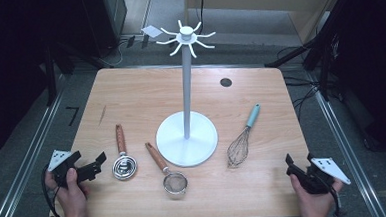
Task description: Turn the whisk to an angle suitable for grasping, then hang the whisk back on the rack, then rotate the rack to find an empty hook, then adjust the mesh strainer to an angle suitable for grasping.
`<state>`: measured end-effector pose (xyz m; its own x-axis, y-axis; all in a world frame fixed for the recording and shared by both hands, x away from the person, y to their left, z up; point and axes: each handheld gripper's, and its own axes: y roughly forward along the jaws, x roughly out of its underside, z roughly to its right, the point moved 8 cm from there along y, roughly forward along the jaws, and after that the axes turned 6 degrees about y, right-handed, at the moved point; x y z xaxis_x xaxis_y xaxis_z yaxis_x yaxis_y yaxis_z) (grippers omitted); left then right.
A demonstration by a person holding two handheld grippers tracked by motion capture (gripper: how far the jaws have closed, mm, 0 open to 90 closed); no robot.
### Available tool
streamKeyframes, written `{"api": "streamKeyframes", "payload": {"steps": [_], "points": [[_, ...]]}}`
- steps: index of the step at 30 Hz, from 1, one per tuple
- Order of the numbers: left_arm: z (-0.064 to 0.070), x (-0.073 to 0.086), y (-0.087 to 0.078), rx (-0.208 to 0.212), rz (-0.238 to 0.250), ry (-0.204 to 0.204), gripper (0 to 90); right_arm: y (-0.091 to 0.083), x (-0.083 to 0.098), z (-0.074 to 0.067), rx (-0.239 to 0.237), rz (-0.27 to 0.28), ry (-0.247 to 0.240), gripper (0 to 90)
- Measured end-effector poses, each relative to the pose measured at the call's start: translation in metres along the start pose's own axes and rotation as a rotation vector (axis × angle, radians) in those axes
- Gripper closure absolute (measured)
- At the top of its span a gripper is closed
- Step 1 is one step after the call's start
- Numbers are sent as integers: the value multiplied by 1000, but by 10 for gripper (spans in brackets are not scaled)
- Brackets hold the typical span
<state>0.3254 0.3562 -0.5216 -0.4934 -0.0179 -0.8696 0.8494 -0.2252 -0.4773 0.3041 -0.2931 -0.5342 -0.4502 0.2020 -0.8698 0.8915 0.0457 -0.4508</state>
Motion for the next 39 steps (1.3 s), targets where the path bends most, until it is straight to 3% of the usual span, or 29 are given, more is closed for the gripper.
{"api": "streamKeyframes", "payload": {"steps": [3, 6, 11, 19, 22, 25, 27, 31, 34, 36, 39], "points": [[0, 0, 0, 1, 0, 2, 0, 0, -2, 2, -31, 9, 35, 365], [0, 0, 0, 2, -1, 2, 0, 5, -3, -4, -46, -4, 21, 497], [1, 0, 0, -3, -2, 11, 0, 17, -5, -23, -82, -84, 6, 638], [1, 0, 1, -5, -7, 12, 0, 45, -16, -48, -70, -166, -67, 678], [2, 0, 1, -4, -7, 14, 0, 57, -20, -54, -52, -177, -86, 754], [2, 0, 1, -1, -5, 16, 0, 67, -27, -60, -45, -187, -81, 845], [2, 0, 1, -2, -4, 16, 0, 74, -31, -66, -70, -219, -56, 891], [2, 0, 1, -2, -5, 17, 0, 90, -38, -71, -43, -252, -67, 900], [2, 0, 1, -4, -9, 21, 0, 104, -40, -73, -64, -298, -46, 900], [2, 0, 1, -4, -9, 21, 0, 113, -43, -70, -21, -305, -45, 900], [3, 1, 1, -3, -12, 25, 0, 123, -45, -69, -14, -329, -5, 900]]}}
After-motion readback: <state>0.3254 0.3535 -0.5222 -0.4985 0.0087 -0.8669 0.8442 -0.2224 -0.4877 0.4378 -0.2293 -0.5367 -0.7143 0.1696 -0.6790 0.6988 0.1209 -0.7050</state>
